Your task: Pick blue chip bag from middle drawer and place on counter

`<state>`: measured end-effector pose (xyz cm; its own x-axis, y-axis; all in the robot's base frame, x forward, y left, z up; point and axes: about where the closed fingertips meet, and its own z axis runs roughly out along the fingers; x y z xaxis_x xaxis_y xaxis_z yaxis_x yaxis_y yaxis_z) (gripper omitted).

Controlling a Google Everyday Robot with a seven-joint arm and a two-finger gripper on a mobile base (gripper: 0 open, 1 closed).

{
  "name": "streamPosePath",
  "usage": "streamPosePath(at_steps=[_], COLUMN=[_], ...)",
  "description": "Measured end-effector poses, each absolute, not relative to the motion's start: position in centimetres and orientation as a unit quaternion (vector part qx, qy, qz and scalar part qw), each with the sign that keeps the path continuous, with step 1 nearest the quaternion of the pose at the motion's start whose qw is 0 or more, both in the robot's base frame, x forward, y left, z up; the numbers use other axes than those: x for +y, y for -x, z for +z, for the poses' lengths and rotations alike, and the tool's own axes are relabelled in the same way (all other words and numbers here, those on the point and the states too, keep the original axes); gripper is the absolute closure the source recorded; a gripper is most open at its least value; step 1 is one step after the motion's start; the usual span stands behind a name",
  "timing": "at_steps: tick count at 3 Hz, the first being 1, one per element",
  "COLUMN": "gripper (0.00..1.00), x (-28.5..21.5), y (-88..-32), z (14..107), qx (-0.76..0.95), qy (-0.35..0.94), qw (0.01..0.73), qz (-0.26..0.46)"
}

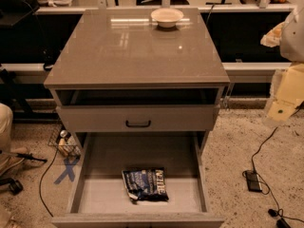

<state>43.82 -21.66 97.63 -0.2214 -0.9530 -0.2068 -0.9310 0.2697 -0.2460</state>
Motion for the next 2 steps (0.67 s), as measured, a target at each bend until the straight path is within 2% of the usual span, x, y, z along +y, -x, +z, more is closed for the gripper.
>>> streamPosePath(at_steps=[2], gripper=[0.0], x=[-21.68], y=[-43.84], z=[96.94], qx=[0.786], qy=[0.594], qw=[0.17], qz=[-0.015])
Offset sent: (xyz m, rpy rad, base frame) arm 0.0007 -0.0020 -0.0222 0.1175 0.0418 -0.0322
